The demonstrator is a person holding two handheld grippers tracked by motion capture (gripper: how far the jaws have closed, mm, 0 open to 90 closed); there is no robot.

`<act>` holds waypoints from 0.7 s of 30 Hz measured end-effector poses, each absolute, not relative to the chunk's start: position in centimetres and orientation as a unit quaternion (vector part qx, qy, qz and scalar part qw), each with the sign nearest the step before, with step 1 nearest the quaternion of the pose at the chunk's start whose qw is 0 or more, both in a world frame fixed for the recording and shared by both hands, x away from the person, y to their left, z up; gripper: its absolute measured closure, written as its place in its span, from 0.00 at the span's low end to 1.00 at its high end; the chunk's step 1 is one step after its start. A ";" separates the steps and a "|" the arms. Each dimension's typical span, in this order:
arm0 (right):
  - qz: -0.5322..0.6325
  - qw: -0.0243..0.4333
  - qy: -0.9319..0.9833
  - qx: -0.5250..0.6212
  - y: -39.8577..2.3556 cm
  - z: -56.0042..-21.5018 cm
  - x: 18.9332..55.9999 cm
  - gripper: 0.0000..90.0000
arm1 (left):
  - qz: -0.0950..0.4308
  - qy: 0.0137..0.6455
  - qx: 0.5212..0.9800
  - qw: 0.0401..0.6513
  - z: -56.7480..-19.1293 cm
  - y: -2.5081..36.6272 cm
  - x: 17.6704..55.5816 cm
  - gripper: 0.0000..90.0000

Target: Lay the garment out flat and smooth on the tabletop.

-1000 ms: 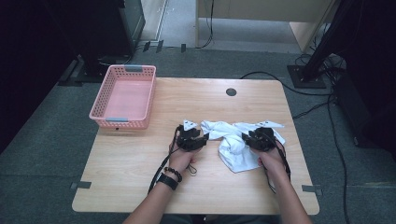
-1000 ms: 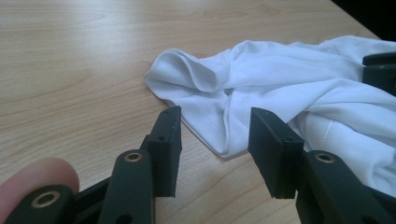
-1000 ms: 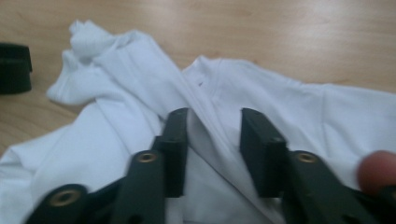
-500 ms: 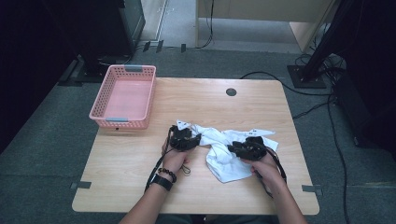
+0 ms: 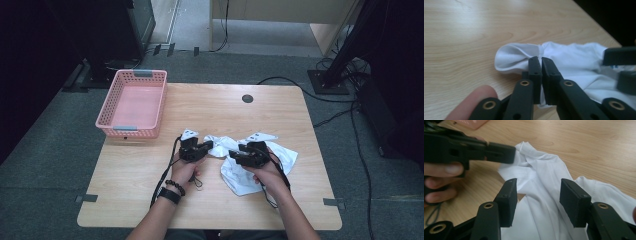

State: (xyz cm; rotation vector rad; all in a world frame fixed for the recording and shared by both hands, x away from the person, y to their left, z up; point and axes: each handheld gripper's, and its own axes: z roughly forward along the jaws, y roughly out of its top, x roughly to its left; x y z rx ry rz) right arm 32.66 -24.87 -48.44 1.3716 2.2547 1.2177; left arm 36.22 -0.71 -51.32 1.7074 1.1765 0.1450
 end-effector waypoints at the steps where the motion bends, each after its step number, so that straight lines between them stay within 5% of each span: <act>1: 0.409 0.120 0.773 0.470 -24.5 -48.6 32.9 0.53 | 0.072 0.493 0.705 0.505 -51.2 -0.3 36.2 0.85; 4: 0.373 0.143 0.786 0.472 -21.8 -48.8 33.9 0.50 | 0.121 0.501 0.699 0.496 -50.7 1.3 36.0 0.70; 11: 0.319 0.163 0.808 0.468 -18.3 -50.5 35.1 0.46 | 0.149 0.513 0.692 0.486 -50.8 3.4 35.8 0.66; 17: 0.285 0.242 0.817 0.440 -17.6 -50.8 34.6 0.85 | 0.132 0.531 0.679 0.490 -51.5 4.5 35.9 0.66; 21: 0.345 0.187 0.785 0.480 -19.1 -50.0 34.8 0.96 | 0.127 0.527 0.686 0.485 -51.6 4.4 35.9 0.66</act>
